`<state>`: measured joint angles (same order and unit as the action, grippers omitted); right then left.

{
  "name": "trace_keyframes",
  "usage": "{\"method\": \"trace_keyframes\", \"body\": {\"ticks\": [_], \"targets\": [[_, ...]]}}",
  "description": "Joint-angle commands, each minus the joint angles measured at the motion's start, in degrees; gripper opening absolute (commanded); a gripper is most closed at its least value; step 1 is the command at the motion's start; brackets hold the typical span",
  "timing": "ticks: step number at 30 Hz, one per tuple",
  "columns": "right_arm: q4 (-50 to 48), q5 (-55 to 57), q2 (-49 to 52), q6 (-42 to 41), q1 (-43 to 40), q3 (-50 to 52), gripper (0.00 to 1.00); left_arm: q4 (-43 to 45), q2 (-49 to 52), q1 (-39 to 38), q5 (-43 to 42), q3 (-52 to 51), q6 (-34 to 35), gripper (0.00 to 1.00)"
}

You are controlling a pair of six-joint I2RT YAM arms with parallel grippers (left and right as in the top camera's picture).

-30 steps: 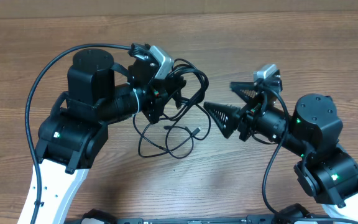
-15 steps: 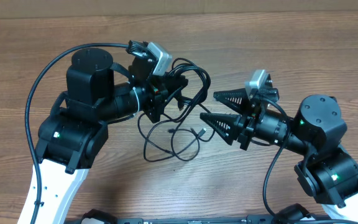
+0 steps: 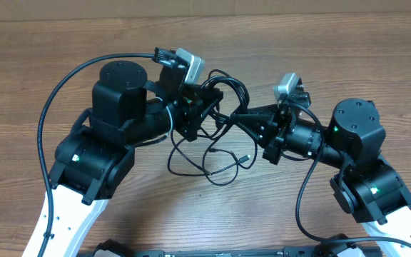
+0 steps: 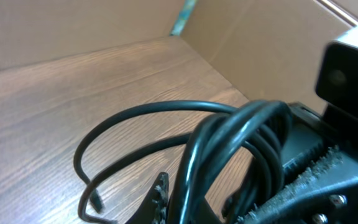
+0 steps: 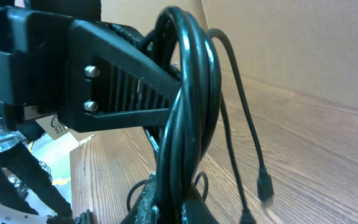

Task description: Untangle cables

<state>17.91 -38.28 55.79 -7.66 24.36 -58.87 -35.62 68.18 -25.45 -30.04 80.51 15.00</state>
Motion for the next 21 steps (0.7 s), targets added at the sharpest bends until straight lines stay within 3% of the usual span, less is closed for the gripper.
{"method": "trace_keyframes", "body": {"ticks": [1, 7, 13, 21], "targets": [[0.57, -0.48, -0.44, 0.48, 0.0, -1.38, 0.04, 0.44, -0.79, 0.31, 10.12, 0.98, 7.87, 0.04], [-0.33, -6.21, -0.44, 6.93, 0.0, -1.38, 0.04, -3.5, -0.48, 0.31, 20.02, 0.96, 20.63, 0.04], [-4.13, -6.14, -0.44, 6.91, 0.0, -1.38, 0.04, -8.33, 0.42, 0.31, 21.68, 0.96, 27.74, 0.04], [-7.98, 5.68, -0.44, 2.16, 0.0, -1.38, 0.04, -11.89, 0.7, 0.28, 21.0, 0.96, 39.67, 0.04]]}}
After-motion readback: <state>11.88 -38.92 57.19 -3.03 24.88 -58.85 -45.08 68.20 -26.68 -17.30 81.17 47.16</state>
